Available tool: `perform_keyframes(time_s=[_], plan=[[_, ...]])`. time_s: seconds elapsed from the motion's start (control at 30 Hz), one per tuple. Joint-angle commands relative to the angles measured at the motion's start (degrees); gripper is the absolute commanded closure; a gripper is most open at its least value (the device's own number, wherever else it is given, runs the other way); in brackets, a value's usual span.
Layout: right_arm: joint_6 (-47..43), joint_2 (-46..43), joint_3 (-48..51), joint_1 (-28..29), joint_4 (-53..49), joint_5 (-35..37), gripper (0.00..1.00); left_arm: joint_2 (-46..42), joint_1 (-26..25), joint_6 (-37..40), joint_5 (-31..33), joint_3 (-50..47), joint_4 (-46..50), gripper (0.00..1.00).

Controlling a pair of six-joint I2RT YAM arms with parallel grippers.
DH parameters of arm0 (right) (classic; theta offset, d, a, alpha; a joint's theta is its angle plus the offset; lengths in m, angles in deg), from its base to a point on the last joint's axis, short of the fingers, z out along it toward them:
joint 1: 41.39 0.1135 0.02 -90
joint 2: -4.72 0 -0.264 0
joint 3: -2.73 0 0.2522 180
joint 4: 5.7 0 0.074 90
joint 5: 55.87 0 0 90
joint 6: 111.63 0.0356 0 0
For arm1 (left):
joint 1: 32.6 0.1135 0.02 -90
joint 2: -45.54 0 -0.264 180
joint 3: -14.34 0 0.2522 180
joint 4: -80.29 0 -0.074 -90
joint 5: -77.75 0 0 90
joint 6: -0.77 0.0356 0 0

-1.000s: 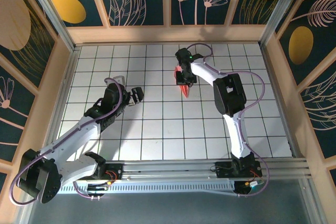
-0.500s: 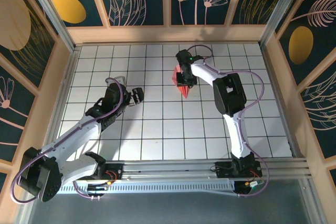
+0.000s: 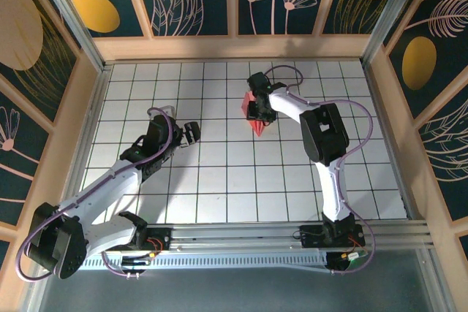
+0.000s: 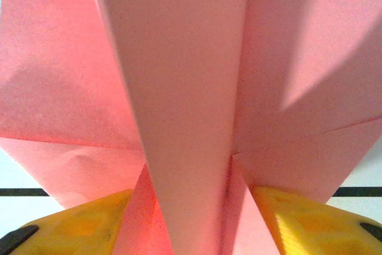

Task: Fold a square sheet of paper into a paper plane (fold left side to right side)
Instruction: Place the paper plane at the top-center of the table, then reset both arms

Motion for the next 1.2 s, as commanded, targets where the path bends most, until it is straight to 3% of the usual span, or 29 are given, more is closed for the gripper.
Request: perform_keyframes(time_s=[0.0,0.57,0.8,1.0,1.17], plan=[[1.7,-1.1,1.4,0.6,-1.4,3.4,0.47,0.4,0.4,1.2,1.5,2.1,1.5,0.10],[0.2,-9.3,3.3,2.0,-2.2,2.9,0.48,2.8,0.6,2.8,2.2,7.2,3.0,0.09],[-1.0,-18.1,6.3,2.2,-4.0,6.9,0.45,2.8,4.0,0.5,-1.2,7.2,2.0,0.01],[-5.4,-31.1,18.5,-0.1,1.6,11.8,0.32,0.3,10.7,0.5,-1.7,6.4,2.1,0.01],[-9.0,-43.7,33.6,-7.1,11.8,12.3,0.20,-4.4,17.3,1.1,2.0,1.8,-0.8,0.01]])
